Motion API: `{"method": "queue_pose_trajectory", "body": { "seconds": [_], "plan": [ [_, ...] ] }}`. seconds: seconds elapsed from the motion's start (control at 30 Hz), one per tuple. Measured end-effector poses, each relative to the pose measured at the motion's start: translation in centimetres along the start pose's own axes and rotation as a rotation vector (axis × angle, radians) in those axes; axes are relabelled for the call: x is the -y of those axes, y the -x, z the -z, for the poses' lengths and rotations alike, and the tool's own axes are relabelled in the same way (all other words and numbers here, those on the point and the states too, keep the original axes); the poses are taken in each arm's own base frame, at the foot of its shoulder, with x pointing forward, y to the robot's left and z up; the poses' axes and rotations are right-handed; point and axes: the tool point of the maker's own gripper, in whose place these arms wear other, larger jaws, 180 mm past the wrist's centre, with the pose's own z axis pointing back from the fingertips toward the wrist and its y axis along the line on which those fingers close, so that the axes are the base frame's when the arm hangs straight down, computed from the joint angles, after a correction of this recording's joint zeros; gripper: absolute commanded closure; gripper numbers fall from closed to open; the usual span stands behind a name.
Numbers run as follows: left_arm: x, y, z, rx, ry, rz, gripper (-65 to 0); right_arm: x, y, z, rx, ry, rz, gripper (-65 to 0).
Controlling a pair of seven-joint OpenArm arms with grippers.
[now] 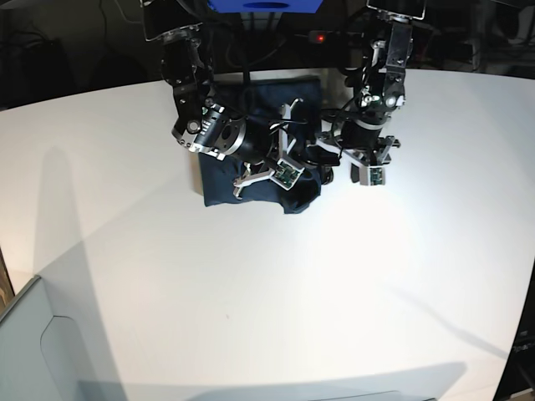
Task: Fold the T-shirt properly
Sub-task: 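Grasp the bundle end with the right gripper and fold it over onto the left half, then smooth and square the folded shirt with the right gripper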
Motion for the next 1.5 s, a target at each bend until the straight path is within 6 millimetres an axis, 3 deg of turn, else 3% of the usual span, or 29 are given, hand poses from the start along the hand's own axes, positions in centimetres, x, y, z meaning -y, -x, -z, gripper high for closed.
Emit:
{"method": "queue_pose_trajectory", "body": {
  "seconds": [0.13,0.3,0.4,0.5,0.57,0.73,0.83,1.07,1.2,1.37,1.5],
  "plan": [
    [-0.3,0.2,-1.0,-0.025,-0.004,0.012,-36.5,-0.2,1.2,0.3,-0.031,-0.016,0.009,-3.9],
    [-0.8,-0.2,-3.2,-0.018,-0.009,0.050,-36.6,-0.2,1.8,0.3,-0.045,-0.019,0.012,-28.8],
    [-1.8,-2.1,-4.1,0.033,-0.028,0.052,-36.6,0.4,1.8,-0.9,-0.052,0.010,-0.019,-42.0],
    [-4.9,-4.4,-6.1,0.105,-0.110,0.046,-36.6,0.7,-1.0,-3.8,0.030,0.075,-0.072,-47.4],
    [-6.8,-4.7,-7.2,0.113,-0.161,0.043,-36.6,1.0,-2.3,-5.5,0.084,0.111,-0.086,-47.3],
    [-10.5,-5.5,-8.7,0.134,-0.261,0.032,-36.6,3.6,0.5,-8.1,0.004,0.210,-0.066,-47.3],
    [-11.5,-6.1,-9.1,0.152,-0.289,0.028,-36.6,3.9,2.8,-7.8,-0.054,0.201,-0.032,-47.3],
    [-11.8,-6.3,-9.3,0.156,-0.297,0.029,-36.6,3.6,4.4,-6.6,-0.076,0.165,0.008,-46.6],
    [-11.8,-6.1,-9.3,0.154,-0.298,0.028,-36.6,4.1,3.9,-6.6,-0.066,0.173,-0.003,-32.5],
    [-11.8,-6.0,-9.3,0.152,-0.299,0.026,-36.6,4.0,4.0,-6.6,-0.068,0.171,-0.001,-0.3],
    [-11.8,-6.1,-9.3,0.152,-0.298,0.027,-36.6,3.5,4.2,-6.6,-0.070,0.164,0.002,-0.1]
  ]
}}
